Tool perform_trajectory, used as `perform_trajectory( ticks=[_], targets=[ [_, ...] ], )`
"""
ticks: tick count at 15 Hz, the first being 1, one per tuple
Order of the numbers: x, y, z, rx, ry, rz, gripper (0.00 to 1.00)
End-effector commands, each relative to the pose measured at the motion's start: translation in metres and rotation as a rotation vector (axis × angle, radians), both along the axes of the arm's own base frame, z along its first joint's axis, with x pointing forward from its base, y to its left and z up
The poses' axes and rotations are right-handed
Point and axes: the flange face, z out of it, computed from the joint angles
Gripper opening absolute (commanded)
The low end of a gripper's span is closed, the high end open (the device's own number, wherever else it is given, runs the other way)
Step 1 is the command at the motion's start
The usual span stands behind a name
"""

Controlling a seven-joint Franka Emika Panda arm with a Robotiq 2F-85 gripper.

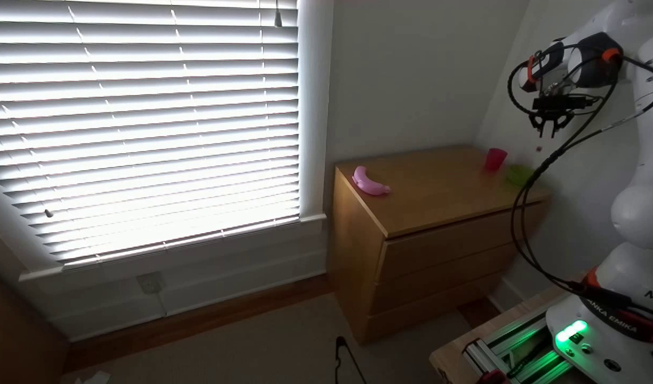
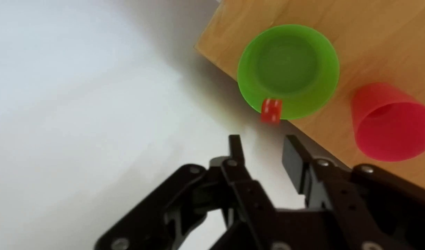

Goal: Put the die in the green bowl

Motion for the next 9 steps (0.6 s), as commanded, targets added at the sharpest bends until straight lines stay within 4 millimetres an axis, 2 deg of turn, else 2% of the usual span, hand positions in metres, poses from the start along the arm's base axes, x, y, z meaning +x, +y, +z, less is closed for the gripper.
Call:
perform_trajectory(
  ticks=[1, 5, 9],
  targets=[
    [-0.004, 0.002, -0.003, -0.02, -0.001, -0.028, 0.69],
    [-0.004, 0.002, -0.003, -0.021, 0.006, -0.033, 0.98],
    [0.0, 0.015, 0.0, 0.049, 0.0, 0.0, 1.0]
  ],
)
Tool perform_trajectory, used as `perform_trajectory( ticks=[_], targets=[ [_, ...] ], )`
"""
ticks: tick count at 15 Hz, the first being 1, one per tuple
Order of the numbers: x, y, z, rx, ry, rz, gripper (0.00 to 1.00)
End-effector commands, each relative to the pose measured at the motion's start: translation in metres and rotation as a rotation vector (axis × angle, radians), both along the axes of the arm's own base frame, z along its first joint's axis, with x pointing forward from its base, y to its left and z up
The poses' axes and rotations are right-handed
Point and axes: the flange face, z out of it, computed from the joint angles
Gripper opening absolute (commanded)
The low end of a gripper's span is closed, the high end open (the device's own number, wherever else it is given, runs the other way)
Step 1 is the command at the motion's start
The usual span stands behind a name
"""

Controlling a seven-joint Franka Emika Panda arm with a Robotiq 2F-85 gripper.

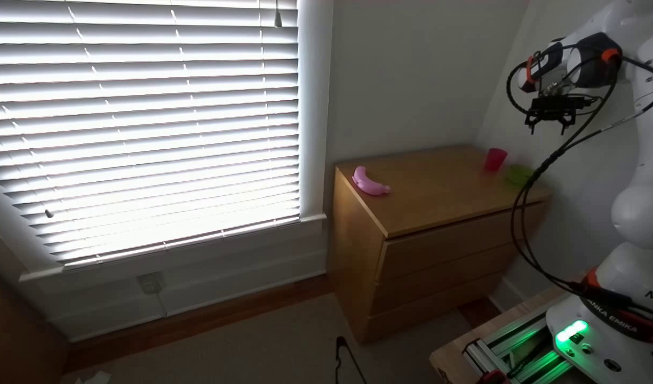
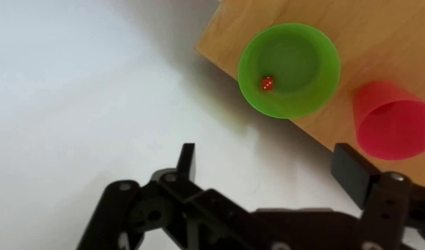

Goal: Put the die in the green bowl

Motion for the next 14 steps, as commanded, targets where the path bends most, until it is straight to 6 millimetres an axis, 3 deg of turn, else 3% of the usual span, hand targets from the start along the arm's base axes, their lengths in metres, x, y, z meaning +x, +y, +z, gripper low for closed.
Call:
perform_trajectory(
  ticks=[1, 11, 12, 14],
  targets=[
    [0.001, 0.021, 0.003, 0.099, -0.01, 0.042, 1.0],
    [0.037, 0.103, 0.03, 0.388, -0.003, 0.431, 1.0],
    [0.044, 0.094, 0.024, 0.324, 0.018, 0.357, 1.0],
    [0.047, 0.102, 0.03, 0.343, 0.011, 0.407, 1.0]
  ],
)
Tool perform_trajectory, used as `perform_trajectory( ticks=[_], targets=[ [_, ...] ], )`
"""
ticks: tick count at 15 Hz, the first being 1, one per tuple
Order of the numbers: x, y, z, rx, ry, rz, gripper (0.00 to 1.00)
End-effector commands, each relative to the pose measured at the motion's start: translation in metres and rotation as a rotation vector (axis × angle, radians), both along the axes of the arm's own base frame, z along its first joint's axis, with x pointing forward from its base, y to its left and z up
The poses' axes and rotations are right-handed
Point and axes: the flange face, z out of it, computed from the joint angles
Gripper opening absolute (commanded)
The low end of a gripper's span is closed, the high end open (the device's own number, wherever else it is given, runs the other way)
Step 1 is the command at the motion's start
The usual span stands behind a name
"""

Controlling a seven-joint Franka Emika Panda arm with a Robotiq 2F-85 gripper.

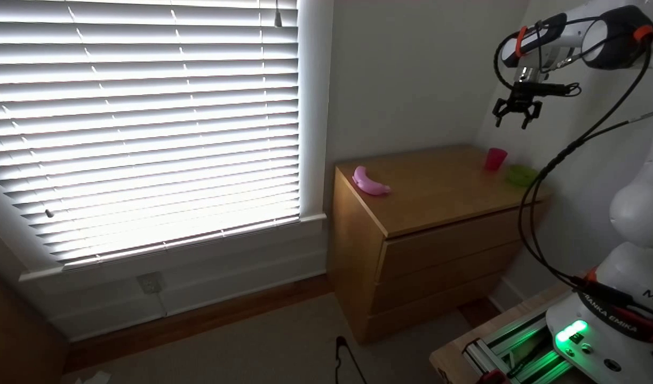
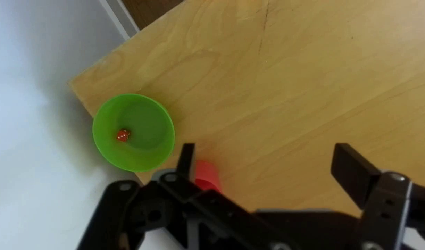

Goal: Put the die in the green bowl

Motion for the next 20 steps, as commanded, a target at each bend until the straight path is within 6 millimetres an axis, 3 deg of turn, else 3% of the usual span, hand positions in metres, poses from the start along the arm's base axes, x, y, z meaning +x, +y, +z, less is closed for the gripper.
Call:
perform_trajectory(
  ticks=[1, 20],
  targets=[
    [0.0007, -0.0007, 0.0015, 0.003, -0.002, 0.006, 1.0],
    [-0.0012, -0.0029, 0.0001, 0.01, -0.003, 0.015, 1.0]
  ],
)
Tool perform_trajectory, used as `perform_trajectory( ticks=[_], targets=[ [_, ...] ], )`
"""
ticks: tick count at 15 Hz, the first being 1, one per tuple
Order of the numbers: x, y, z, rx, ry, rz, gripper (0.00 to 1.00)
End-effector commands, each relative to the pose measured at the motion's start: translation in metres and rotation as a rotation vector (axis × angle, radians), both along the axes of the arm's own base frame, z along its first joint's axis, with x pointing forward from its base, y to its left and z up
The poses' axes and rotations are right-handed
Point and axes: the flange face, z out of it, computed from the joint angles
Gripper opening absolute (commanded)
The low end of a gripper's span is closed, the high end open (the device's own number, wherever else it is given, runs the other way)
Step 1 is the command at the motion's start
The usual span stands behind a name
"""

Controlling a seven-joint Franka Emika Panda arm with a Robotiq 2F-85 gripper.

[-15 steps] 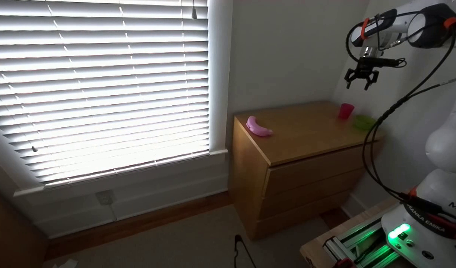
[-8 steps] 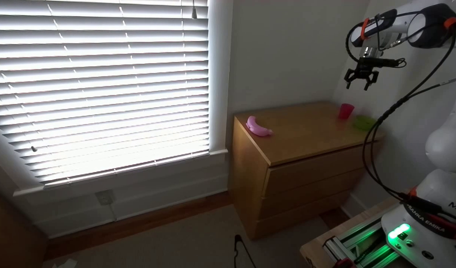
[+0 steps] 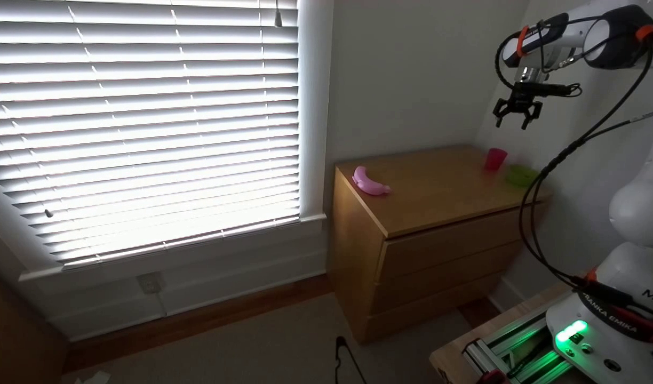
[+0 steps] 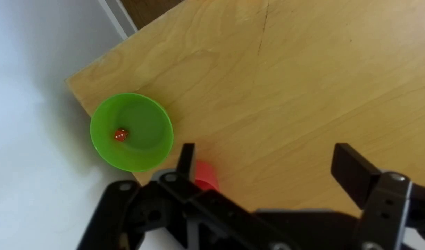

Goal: Put the die in the green bowl

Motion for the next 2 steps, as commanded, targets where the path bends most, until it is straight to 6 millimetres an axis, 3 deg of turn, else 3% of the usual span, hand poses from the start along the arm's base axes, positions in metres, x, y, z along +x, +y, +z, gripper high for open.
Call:
perform_trajectory(
  ticks=[1, 2],
  targets=[
    [0.0007, -0.001, 0.0006, 0.0, 0.001, 0.0, 1.0],
    [0.0007, -0.001, 0.0006, 0.0, 0.001, 0.0, 1.0]
  ],
)
